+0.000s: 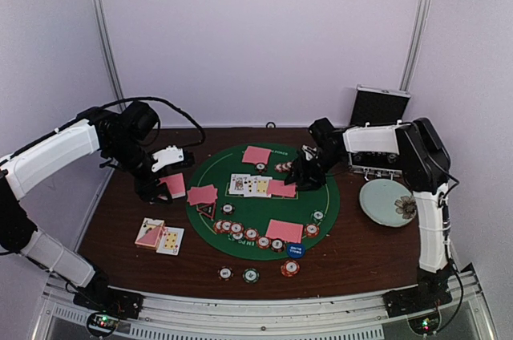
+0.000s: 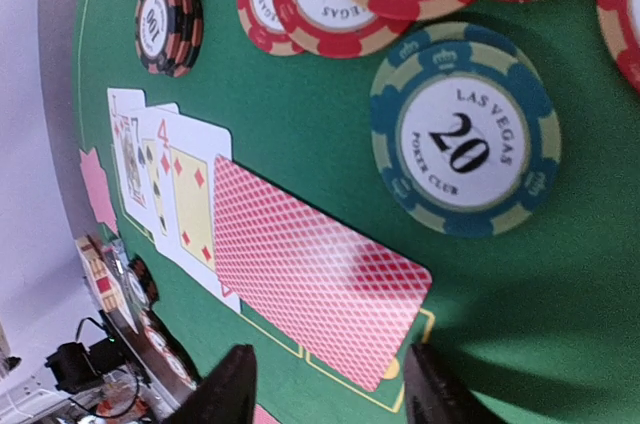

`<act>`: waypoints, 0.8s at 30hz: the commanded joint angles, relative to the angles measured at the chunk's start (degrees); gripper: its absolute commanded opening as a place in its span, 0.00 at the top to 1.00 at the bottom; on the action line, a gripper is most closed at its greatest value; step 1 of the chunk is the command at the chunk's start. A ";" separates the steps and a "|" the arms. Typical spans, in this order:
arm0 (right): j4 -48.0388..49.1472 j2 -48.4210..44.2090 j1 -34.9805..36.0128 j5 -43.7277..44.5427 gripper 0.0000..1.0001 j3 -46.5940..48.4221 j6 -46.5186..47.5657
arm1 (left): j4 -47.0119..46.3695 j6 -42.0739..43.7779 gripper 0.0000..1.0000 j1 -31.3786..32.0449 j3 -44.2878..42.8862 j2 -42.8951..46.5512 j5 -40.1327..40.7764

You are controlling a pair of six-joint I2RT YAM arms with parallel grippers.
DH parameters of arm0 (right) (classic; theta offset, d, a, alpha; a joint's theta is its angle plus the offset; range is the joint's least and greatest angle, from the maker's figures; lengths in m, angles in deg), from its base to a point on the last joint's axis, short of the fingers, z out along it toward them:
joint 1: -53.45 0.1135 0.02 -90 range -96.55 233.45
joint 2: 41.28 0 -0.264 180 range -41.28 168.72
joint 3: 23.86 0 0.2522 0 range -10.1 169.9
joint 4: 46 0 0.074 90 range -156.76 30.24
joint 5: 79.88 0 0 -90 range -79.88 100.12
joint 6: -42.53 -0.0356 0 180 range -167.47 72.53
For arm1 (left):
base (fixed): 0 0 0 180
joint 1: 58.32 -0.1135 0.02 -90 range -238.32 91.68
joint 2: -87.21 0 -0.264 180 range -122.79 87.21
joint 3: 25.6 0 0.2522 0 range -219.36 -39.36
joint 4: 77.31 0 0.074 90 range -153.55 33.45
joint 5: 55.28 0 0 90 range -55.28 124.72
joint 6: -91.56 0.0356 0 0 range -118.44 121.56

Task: Distribute texas hold em gaming equipment

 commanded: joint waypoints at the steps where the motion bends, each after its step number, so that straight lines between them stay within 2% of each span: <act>1: -6.77 -5.82 -0.20 8.29 0.36 -0.42 3.44 | -0.81 0.60 1.00 0.02 -0.17 1.32 -0.86; 3: -6.31 -8.99 -0.08 9.86 0.31 -1.05 2.90 | -0.82 0.63 1.00 0.02 -0.26 1.42 -0.98; 8: -2.00 -14.94 3.91 7.97 0.27 -1.05 -0.26 | -0.72 0.50 1.00 0.02 -0.84 0.99 -1.36; 12: 8.40 -16.39 10.09 3.13 0.21 -1.85 -7.32 | -0.68 0.11 1.00 0.02 -1.29 0.72 -1.81; 18: 24.10 -12.43 19.82 -3.46 0.16 0.62 -19.25 | -0.71 -0.92 1.00 0.02 -1.83 0.21 -3.03; 24: 30.83 -7.98 23.95 -6.21 0.14 3.76 -24.69 | -0.76 -1.56 1.00 0.02 -2.48 0.08 -3.48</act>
